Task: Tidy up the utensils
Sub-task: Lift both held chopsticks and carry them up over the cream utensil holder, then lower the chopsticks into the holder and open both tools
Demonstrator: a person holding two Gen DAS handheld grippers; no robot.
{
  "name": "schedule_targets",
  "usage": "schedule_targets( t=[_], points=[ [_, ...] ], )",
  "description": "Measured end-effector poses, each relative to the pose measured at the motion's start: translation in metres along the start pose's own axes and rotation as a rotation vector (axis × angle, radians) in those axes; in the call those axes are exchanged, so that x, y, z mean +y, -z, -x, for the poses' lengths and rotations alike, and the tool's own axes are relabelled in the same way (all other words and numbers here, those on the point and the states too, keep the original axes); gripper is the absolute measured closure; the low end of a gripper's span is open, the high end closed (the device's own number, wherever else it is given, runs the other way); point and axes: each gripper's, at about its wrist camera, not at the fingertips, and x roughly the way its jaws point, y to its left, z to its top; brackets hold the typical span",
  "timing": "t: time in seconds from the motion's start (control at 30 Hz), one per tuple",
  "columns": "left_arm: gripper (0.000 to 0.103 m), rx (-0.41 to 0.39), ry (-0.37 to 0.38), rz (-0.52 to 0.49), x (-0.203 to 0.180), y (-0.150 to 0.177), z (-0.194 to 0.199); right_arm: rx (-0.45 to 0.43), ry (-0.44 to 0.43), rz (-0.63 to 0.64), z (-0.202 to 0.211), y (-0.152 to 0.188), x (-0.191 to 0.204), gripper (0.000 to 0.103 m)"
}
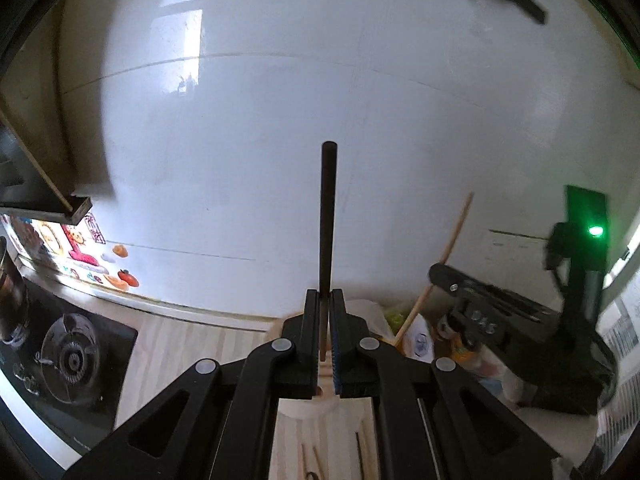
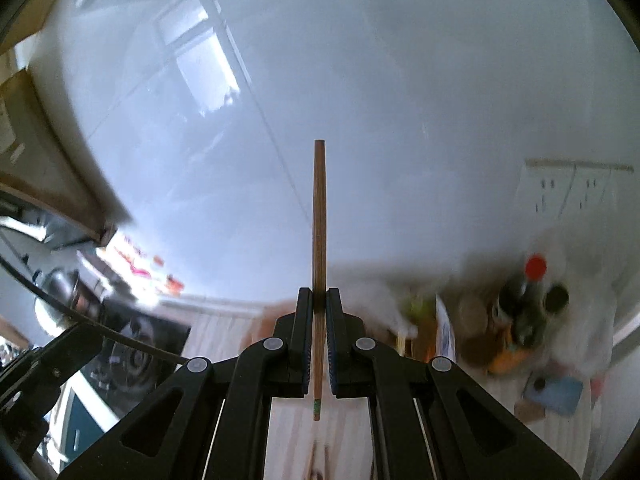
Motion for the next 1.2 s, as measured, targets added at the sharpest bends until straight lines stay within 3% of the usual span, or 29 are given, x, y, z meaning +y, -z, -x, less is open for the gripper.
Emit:
schedule_targets(
  t=[0.2, 0.5, 0.7, 0.87, 0.93, 0.97, 1.0, 1.03, 1.07, 1.1, 1.2],
  points=[
    [0.101, 0.102, -0.037, 0.032, 0.025, -0.015, -0.065, -0.032, 0.018, 0.001, -0.041, -0.022, 0.008, 0.096],
    [0.101, 0.236, -0.044, 0.050, 0.040, 0.001, -0.128, -0.002, 0.043, 0.037, -0.105, -0.012, 0.010, 0.096],
    [0.100, 0.280, -0.026, 0.086, 0.052, 0.008, -0.140, 0.084, 0.013, 0.019, -0.130, -0.006, 0.007, 0.096],
    [0.095, 0.287, 0.002, 0.130, 0.055, 0.005, -0.131, 0.195, -0.052, 0.021, -0.146, 0.000, 0.008, 0.096],
    [0.093, 0.276, -0.019, 0.132, 0.054, 0.002, -0.123, 0.220, -0.055, 0.027, -0.148, 0.005, 0.008, 0.094],
    [0.089, 0.258, -0.036, 0.125, 0.056, 0.001, -0.116, 0.226, -0.062, 0.027, -0.142, 0.005, 0.002, 0.089],
    [0.072, 0.244, -0.055, 0.120, 0.056, 0.001, -0.111, 0.226, -0.064, 0.023, -0.138, 0.007, 0.001, 0.085],
    [0.059, 0.236, -0.070, 0.116, 0.054, 0.000, -0.107, 0.220, -0.060, 0.021, -0.133, 0.009, -0.001, 0.073],
    [0.032, 0.224, -0.095, 0.108, 0.054, 0.001, -0.102, 0.209, -0.049, 0.022, -0.127, 0.009, -0.003, 0.064],
    [0.022, 0.195, -0.126, 0.101, 0.055, 0.005, -0.094, 0.197, -0.041, 0.023, -0.120, 0.010, -0.006, 0.062],
    [0.020, 0.143, -0.165, 0.094, 0.054, 0.015, -0.078, 0.159, -0.011, 0.027, -0.096, 0.014, -0.009, 0.055]
  ],
)
